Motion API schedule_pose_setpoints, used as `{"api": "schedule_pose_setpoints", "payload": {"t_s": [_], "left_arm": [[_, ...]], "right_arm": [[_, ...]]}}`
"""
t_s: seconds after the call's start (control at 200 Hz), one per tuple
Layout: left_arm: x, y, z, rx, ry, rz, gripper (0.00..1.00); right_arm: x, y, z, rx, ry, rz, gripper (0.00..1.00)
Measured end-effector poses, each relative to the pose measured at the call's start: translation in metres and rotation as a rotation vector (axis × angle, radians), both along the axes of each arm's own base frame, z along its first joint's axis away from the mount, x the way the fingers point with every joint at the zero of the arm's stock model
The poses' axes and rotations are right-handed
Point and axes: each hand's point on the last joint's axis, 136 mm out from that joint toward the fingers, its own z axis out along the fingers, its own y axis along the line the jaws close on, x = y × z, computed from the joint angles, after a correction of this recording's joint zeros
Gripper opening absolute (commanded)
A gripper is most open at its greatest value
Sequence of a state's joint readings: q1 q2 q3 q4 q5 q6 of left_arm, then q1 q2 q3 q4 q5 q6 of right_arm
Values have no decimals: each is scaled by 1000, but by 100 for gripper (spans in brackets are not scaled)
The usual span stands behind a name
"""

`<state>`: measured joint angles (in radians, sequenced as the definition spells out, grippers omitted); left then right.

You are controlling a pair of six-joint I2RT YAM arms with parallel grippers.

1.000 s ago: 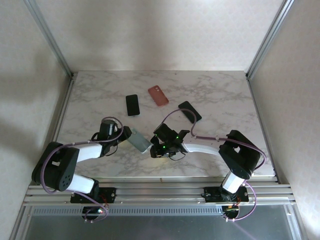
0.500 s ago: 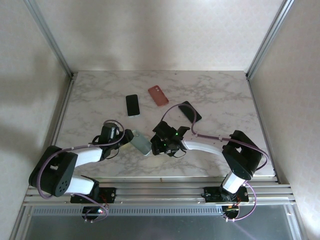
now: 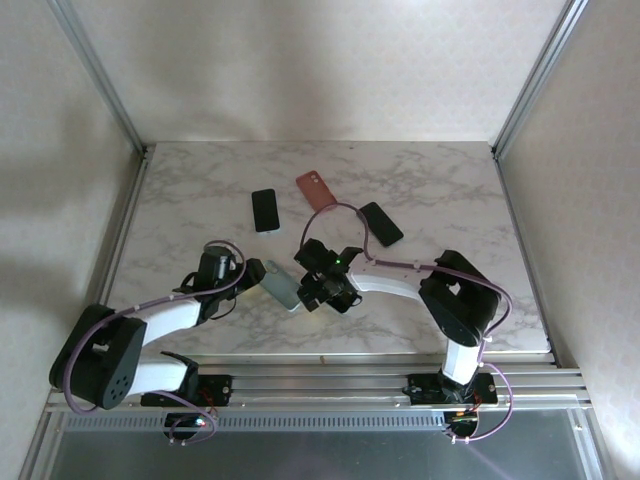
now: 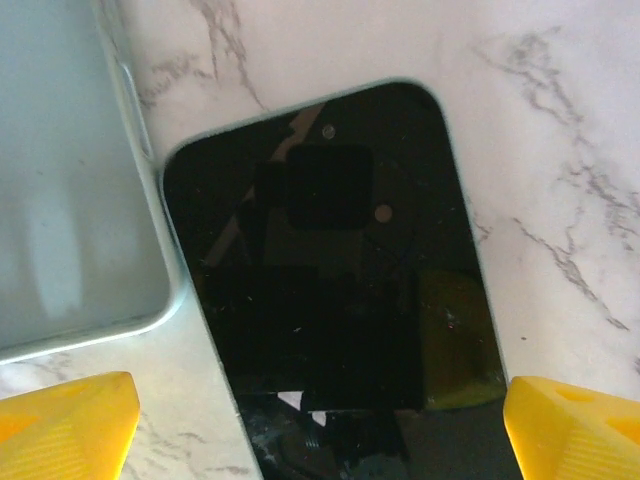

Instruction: Put the phone into the phone case

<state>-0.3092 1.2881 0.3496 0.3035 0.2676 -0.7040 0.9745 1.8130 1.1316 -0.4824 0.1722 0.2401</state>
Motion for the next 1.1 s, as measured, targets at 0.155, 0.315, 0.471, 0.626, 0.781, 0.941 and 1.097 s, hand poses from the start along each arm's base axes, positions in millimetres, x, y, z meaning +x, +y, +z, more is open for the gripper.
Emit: {"api": "schedule_pose_setpoints", "payload": {"t_s": [0.155, 0.315, 0.471, 0.626, 0.781, 0.941, 1.097], "left_arm": [[0, 0, 8, -6, -18, 0, 51], [0, 0, 11, -9, -28, 1, 51], [0, 0, 11, -9, -28, 2, 51], [0, 1, 12, -9, -29, 3, 51], [0, 1, 13, -10, -31, 3, 51], [-1, 1, 15, -11, -33, 3, 51], [-1, 1, 17, -12, -39, 3, 51]], "right_arm": [[4, -3, -5, -5, 16, 22, 96], [6, -4, -5, 2, 27, 37, 94], [6, -4, -5, 7, 36, 53, 98], [5, -2, -3, 13, 37, 69, 99], [6, -2, 0, 26, 40, 79, 99], [11, -4, 2, 38, 36, 80, 99], [14, -5, 1, 46, 45, 89, 99]]}}
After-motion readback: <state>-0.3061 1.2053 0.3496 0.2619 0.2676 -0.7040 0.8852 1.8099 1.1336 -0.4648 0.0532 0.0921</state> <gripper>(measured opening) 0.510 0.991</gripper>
